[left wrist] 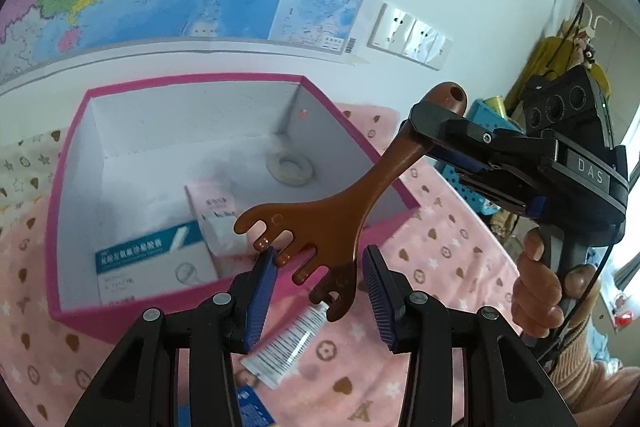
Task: Organize rigid objects
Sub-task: 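Carry the wooden massager into the magenta box and open the right gripper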
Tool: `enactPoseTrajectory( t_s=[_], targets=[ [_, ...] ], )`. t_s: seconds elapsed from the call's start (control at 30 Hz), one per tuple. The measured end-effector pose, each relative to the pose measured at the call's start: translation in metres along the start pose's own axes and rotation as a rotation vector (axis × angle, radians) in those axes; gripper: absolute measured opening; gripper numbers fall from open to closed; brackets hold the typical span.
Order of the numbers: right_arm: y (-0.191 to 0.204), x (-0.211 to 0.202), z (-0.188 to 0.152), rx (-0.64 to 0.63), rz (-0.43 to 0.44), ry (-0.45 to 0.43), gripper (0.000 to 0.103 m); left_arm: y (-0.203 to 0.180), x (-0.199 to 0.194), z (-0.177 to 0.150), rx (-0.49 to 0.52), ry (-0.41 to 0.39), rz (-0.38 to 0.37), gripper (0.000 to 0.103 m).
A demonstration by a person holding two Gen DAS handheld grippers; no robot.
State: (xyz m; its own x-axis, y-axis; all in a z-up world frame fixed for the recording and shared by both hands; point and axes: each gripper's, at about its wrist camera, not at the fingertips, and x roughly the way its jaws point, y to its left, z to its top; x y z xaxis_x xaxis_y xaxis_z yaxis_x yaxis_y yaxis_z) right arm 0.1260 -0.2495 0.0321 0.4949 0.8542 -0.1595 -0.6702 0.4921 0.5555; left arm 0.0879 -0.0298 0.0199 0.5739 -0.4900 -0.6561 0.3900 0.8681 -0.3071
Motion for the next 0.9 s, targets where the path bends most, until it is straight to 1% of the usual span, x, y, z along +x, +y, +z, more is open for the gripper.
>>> enactPoseTrajectory(
  t_s=[0.17, 0.33, 0.53, 0.77, 0.9],
  targets=[
    [-0.009, 0.006, 0.006, 0.028, -0.011, 0.0, 0.018, 0.007, 0.006, 0.009, -0.013, 0.009, 0.008, 0.044],
    [-0.021, 0.015, 0.01, 0.062, -0.021, 0.002, 0.018, 0.016, 0.013, 0.018, -0.04, 0.016, -0.017, 0.044],
    [-0.032, 0.026, 0.009, 0.1, -0.018, 0.014, 0.018, 0.015, 0.019, 0.022, -0.03, 0.015, -0.006, 0.044],
    [-0.045, 0.035, 0.011, 0.147, -0.01, 0.013, 0.018, 0.013, 0.025, 0.024, -0.005, 0.015, 0.044, 0.044],
    [-0.052, 0.041, 0.013, 0.186, 0.003, 0.011, 0.018, 0.007, 0.028, 0.024, 0.041, 0.009, 0.086, 0.046]
  ],
)
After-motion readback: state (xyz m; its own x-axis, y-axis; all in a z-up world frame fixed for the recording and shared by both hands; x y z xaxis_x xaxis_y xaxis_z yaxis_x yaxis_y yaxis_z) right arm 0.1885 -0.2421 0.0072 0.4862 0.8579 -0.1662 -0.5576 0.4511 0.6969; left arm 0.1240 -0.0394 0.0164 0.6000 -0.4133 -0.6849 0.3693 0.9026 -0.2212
